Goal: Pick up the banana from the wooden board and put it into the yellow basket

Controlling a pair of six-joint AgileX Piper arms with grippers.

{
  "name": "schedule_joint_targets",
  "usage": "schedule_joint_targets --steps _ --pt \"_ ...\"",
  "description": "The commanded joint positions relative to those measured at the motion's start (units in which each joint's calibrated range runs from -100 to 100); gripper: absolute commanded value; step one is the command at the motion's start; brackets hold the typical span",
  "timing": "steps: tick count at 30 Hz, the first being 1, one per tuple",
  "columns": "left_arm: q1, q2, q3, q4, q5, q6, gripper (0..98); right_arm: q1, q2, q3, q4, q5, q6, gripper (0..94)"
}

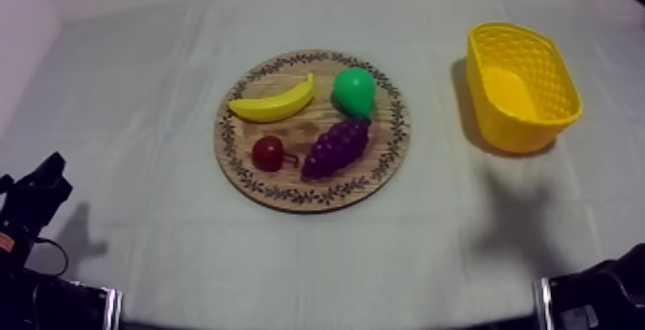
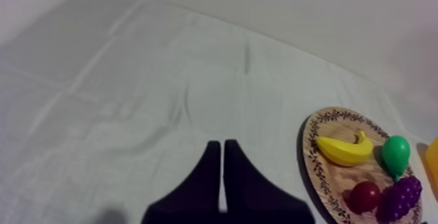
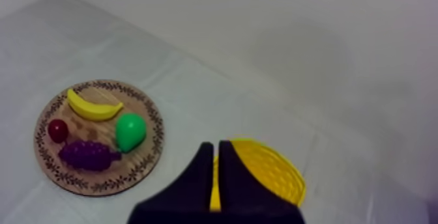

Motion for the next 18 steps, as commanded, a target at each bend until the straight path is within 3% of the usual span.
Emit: schedule_joint_targets --steps 1,6,18 --pt "-0.01 -0.03 0.03 -0.01 -0.02 -0.01 0.1 0.07 9.61 -11.19 -1.62 1.65 2.00 0.7" --pt "-0.01 -0.03 0.03 -0.01 -0.02 -0.01 0.1 -1.06 20.39 -20.64 -4.42 5.51 5.46 0.7" --pt "-0.01 -0.03 0.03 -0.01 -0.02 -0.01 0.1 -6.97 45.07 -39.40 -5.58 13.77 9.93 0.7"
